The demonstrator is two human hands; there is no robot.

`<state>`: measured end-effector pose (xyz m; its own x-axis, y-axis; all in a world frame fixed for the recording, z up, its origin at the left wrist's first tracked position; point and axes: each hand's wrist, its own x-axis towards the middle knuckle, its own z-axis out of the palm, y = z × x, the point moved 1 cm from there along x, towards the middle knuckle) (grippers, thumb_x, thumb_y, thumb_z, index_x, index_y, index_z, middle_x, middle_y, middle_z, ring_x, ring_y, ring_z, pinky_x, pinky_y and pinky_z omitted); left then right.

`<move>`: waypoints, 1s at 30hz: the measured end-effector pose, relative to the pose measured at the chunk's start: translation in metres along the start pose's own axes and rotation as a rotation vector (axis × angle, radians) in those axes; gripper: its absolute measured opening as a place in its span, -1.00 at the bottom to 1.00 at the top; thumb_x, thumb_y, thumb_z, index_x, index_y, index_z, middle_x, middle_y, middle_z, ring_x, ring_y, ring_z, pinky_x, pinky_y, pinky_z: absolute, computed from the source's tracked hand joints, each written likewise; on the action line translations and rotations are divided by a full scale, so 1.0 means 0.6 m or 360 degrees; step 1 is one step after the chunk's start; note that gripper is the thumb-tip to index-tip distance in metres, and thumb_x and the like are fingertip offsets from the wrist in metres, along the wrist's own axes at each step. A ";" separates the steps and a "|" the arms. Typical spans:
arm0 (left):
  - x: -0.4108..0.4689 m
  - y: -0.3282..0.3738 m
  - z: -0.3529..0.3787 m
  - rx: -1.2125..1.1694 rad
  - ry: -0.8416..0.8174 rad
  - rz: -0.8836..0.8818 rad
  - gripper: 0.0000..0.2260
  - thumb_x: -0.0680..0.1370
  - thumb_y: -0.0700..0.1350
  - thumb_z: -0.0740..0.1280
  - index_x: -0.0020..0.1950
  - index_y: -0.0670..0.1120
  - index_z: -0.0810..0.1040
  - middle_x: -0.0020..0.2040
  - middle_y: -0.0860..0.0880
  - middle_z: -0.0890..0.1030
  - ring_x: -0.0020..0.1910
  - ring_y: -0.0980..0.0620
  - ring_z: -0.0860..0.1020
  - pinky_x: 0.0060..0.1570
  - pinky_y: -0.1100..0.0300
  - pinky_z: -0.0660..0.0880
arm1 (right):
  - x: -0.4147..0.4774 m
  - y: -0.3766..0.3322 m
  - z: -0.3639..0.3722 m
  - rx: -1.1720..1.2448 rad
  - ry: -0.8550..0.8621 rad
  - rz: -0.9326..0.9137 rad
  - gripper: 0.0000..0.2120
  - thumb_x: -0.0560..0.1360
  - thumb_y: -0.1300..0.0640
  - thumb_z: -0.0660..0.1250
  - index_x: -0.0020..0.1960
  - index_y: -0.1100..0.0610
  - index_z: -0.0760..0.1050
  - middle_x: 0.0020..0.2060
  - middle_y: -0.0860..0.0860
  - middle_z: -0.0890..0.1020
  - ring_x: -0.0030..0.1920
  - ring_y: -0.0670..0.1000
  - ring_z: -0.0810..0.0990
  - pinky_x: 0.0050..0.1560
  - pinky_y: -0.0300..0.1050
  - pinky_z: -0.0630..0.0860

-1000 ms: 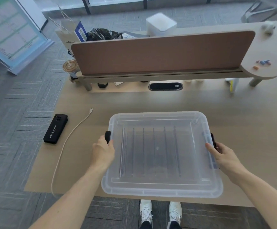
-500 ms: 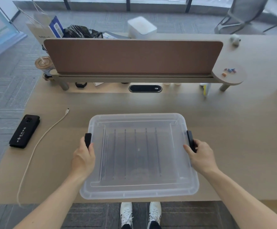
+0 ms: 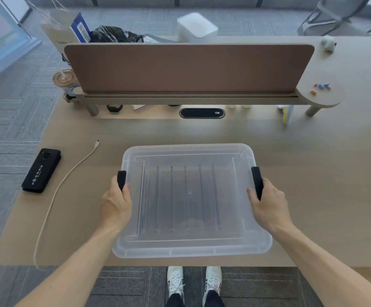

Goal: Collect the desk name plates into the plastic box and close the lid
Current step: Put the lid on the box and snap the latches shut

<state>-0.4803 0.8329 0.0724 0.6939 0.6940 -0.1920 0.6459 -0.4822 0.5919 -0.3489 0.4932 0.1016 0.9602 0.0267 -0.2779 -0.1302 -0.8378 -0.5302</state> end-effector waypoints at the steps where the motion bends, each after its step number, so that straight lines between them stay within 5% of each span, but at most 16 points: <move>1: 0.001 -0.001 -0.001 -0.0005 0.0000 0.0000 -0.72 0.72 -0.06 0.12 0.34 -0.17 0.42 0.05 -0.21 0.62 -0.06 -0.16 0.51 -0.11 0.04 0.40 | -0.002 -0.003 0.004 0.0005 -0.0002 -0.0019 -0.83 0.60 0.00 0.27 0.09 0.09 0.46 -0.19 0.01 0.61 -0.15 0.14 0.59 -0.14 0.00 0.51; 8: 0.010 -0.006 -0.003 0.0024 -0.0006 0.0027 -0.69 0.72 -0.05 0.12 0.40 -0.16 0.40 0.13 -0.21 0.63 0.03 -0.22 0.56 -0.05 0.03 0.44 | -0.007 0.008 0.029 0.0006 0.0075 -0.0016 -0.77 0.65 0.09 0.16 0.26 0.13 0.41 0.02 0.10 0.64 0.00 0.20 0.59 0.00 0.13 0.55; 10: 0.012 -0.007 -0.004 0.0038 -0.0037 0.0006 -0.67 0.71 -0.05 0.12 0.44 -0.16 0.37 0.18 -0.23 0.61 0.12 -0.28 0.57 -0.01 -0.01 0.46 | -0.007 0.013 0.034 0.0041 0.0028 0.0034 -0.65 0.65 0.09 0.14 0.40 0.17 0.33 0.21 0.14 0.58 0.18 0.22 0.56 0.15 0.15 0.53; 13: 0.009 0.016 -0.013 0.0096 -0.0076 0.0086 -0.47 0.70 -0.03 0.17 0.63 -0.12 0.12 0.55 -0.23 0.32 0.51 -0.24 0.34 0.38 -0.11 0.39 | -0.017 0.003 0.037 -0.0075 0.0001 -0.0127 -0.36 0.64 0.03 0.18 0.62 0.14 -0.01 0.58 0.10 0.19 0.57 0.12 0.15 0.55 0.10 0.18; 16: -0.004 0.081 -0.025 0.0316 -0.0142 0.0772 -0.31 0.66 0.09 0.23 0.69 0.00 -0.04 0.70 -0.04 -0.08 0.68 -0.03 -0.11 0.61 0.01 -0.01 | -0.023 -0.047 0.030 -0.0315 0.0012 -0.0728 -0.28 0.62 -0.13 0.17 0.64 -0.01 -0.12 0.63 0.00 -0.03 0.63 0.02 -0.12 0.60 0.07 -0.09; 20: -0.017 0.134 0.005 0.0805 -0.0484 0.1565 -0.29 0.63 0.31 0.10 0.69 0.10 -0.10 0.70 0.04 -0.15 0.67 0.04 -0.22 0.63 -0.05 -0.14 | -0.015 -0.115 0.047 -0.0639 -0.0368 -0.1354 -0.25 0.59 -0.35 0.02 0.63 -0.10 -0.20 0.64 -0.08 -0.14 0.62 -0.01 -0.24 0.61 0.14 -0.13; 24: -0.005 0.110 0.045 0.0979 -0.0588 0.1444 -0.20 0.60 0.42 0.00 0.68 0.04 -0.22 0.68 0.04 -0.24 0.64 0.05 -0.31 0.63 -0.10 -0.10 | 0.001 -0.106 0.074 -0.0890 -0.0502 -0.1388 -0.18 0.55 -0.45 -0.08 0.62 -0.08 -0.31 0.62 -0.09 -0.27 0.59 0.00 -0.38 0.59 0.18 -0.20; 30: -0.004 0.097 0.063 0.0962 -0.0580 0.1411 -0.17 0.58 0.45 -0.01 0.68 0.03 -0.22 0.68 0.04 -0.26 0.65 0.05 -0.30 0.63 -0.12 -0.10 | 0.010 -0.093 0.084 -0.0920 -0.0489 -0.1452 -0.16 0.54 -0.46 -0.06 0.63 -0.06 -0.26 0.62 -0.05 -0.24 0.60 0.05 -0.34 0.57 0.22 -0.18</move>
<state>-0.4324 0.7834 0.0776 0.9709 -0.1706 -0.1681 -0.1406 -0.9742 0.1765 -0.3485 0.5680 0.0891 0.5254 0.8261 -0.2036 0.8016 -0.5608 -0.2070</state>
